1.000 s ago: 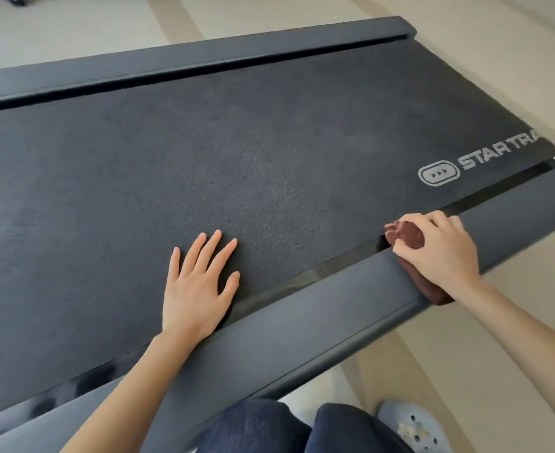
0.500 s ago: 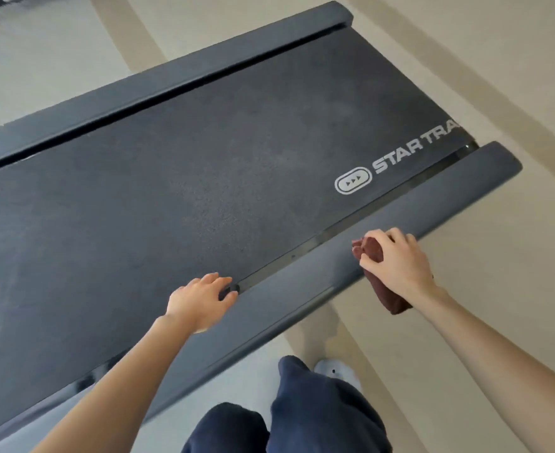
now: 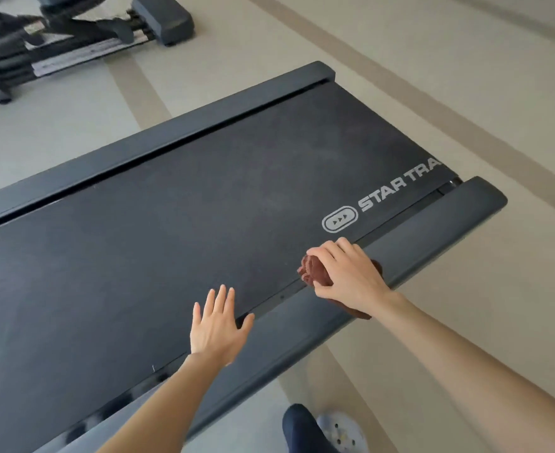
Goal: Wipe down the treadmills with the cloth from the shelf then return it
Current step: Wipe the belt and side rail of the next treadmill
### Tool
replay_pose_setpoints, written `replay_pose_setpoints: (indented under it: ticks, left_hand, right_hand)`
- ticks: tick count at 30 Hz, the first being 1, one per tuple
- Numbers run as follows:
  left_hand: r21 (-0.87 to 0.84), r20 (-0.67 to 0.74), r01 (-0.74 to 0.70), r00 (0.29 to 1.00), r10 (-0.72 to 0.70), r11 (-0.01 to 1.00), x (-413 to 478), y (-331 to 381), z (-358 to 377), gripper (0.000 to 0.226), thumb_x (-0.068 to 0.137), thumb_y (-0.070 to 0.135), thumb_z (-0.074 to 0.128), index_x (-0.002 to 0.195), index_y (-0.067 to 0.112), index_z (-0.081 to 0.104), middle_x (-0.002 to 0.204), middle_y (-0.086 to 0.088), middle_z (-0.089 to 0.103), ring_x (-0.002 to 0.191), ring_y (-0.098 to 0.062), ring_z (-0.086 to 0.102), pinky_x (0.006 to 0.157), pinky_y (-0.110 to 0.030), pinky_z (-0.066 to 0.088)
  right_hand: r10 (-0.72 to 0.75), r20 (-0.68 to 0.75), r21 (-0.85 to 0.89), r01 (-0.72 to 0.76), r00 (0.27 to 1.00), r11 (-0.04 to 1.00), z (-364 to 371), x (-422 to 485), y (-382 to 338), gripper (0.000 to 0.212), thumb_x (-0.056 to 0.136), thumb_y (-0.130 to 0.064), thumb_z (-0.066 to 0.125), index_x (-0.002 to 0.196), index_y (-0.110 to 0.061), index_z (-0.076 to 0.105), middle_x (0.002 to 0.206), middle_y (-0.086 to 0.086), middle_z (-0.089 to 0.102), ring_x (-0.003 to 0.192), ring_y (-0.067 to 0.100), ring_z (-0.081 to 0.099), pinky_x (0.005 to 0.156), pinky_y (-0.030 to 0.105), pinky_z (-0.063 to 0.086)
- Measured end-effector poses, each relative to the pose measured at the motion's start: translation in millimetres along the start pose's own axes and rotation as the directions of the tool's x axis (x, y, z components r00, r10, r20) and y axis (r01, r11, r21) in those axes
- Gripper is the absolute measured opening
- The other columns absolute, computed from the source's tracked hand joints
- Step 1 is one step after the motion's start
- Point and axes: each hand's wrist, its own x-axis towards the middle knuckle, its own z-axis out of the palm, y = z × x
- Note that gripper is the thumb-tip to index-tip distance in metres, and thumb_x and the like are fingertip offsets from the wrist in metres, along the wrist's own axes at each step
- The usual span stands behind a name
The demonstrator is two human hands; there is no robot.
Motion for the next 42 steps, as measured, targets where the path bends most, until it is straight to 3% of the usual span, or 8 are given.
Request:
replay_pose_setpoints:
  ticks: [10, 15, 19, 23, 25, 28, 36, 42]
  left_hand:
    - [-0.067, -0.333, -0.055, 0.943, 0.029, 0.996, 34, -22, 107, 0.068, 0.092, 0.059, 0.013, 0.151, 0.026, 0.001, 0.156, 0.012, -0.012, 0.142, -0.010, -0.019, 0.117, -0.038, -0.010]
    - [-0.089, -0.356, -0.051, 0.934, 0.016, 0.995, 32, -19, 104, 0.080, 0.081, 0.063, -0.005, 0.151, 0.026, 0.004, 0.157, 0.011, -0.006, 0.143, -0.011, -0.016, 0.117, -0.038, -0.011]
    - [-0.084, -0.351, -0.048, 0.936, 0.016, 0.995, 32, -19, 103, 0.082, 0.079, 0.062, -0.006, 0.151, 0.025, 0.006, 0.158, 0.010, -0.005, 0.144, -0.012, -0.015, 0.117, -0.039, -0.010]
    - [-0.101, -0.354, -0.050, 0.935, 0.011, 0.994, 34, -18, 103, 0.081, 0.081, 0.062, -0.001, 0.151, 0.023, 0.010, 0.158, 0.009, -0.001, 0.145, -0.012, -0.012, 0.117, -0.039, -0.010]
    - [-0.117, -0.349, -0.055, 0.937, 0.010, 0.992, 33, -19, 103, 0.082, 0.081, 0.062, 0.000, 0.151, 0.021, 0.009, 0.158, 0.009, -0.002, 0.144, -0.012, -0.012, 0.117, -0.038, -0.009]
    - [-0.147, -0.349, -0.064, 0.937, 0.009, 0.987, 32, -18, 100, 0.084, 0.080, 0.062, 0.002, 0.151, 0.018, 0.009, 0.158, 0.009, -0.001, 0.144, -0.012, -0.011, 0.117, -0.038, -0.008]
    - [-0.150, -0.358, -0.075, 0.934, 0.016, 0.986, 31, -17, 100, 0.082, 0.082, 0.060, 0.007, 0.151, 0.015, 0.014, 0.158, 0.006, 0.005, 0.145, -0.014, -0.007, 0.118, -0.041, -0.006]
    - [-0.121, -0.349, -0.069, 0.937, 0.023, 0.990, 33, -20, 101, 0.080, 0.084, 0.060, 0.010, 0.151, 0.017, 0.012, 0.159, 0.007, 0.003, 0.145, -0.014, -0.008, 0.118, -0.041, -0.006]
  right_hand:
    - [-0.259, -0.031, 0.028, 0.260, 0.965, 0.965, 101, 51, 38, 0.049, 0.083, -0.036, 0.067, 0.128, -0.025, 0.051, 0.129, -0.010, 0.053, 0.119, 0.014, 0.042, 0.092, 0.035, 0.032]
    - [-0.331, 0.149, 0.322, 0.271, 0.932, 0.907, 96, 71, 46, 0.044, 0.077, -0.028, 0.076, 0.118, -0.031, 0.063, 0.118, -0.020, 0.057, 0.116, 0.007, 0.042, 0.096, 0.034, 0.029]
    - [-0.295, 0.092, 0.438, 0.228, 0.951, 0.870, 104, 73, 42, 0.038, 0.070, -0.026, 0.082, 0.107, -0.029, 0.070, 0.107, -0.020, 0.061, 0.109, 0.007, 0.046, 0.101, 0.043, 0.036]
    - [-0.378, 0.102, 0.503, 0.280, 0.920, 0.817, 112, 75, 16, 0.037, 0.070, -0.020, 0.082, 0.105, -0.023, 0.072, 0.102, -0.017, 0.062, 0.104, 0.006, 0.047, 0.100, 0.027, 0.035]
    - [-0.477, 0.103, 0.508, 0.366, 0.873, 0.780, 120, 75, -11, 0.038, 0.070, -0.021, 0.081, 0.107, -0.020, 0.071, 0.102, -0.016, 0.061, 0.103, 0.006, 0.047, 0.097, 0.020, 0.031]
    - [-0.545, 0.133, 0.492, 0.422, 0.828, 0.762, 120, 77, -24, 0.036, 0.073, -0.022, 0.079, 0.108, -0.019, 0.070, 0.108, -0.009, 0.065, 0.108, 0.012, 0.048, 0.098, 0.029, 0.032]
    - [-0.409, 0.070, 0.379, 0.355, 0.910, 0.855, 111, 72, 32, 0.039, 0.073, -0.032, 0.080, 0.109, -0.024, 0.069, 0.113, -0.011, 0.062, 0.111, 0.014, 0.049, 0.099, 0.039, 0.038]
    - [-0.569, 0.030, 0.320, 0.532, 0.822, 0.784, 126, 65, -19, 0.040, 0.077, -0.043, 0.071, 0.113, -0.024, 0.067, 0.115, -0.007, 0.063, 0.109, 0.017, 0.049, 0.092, 0.031, 0.034]
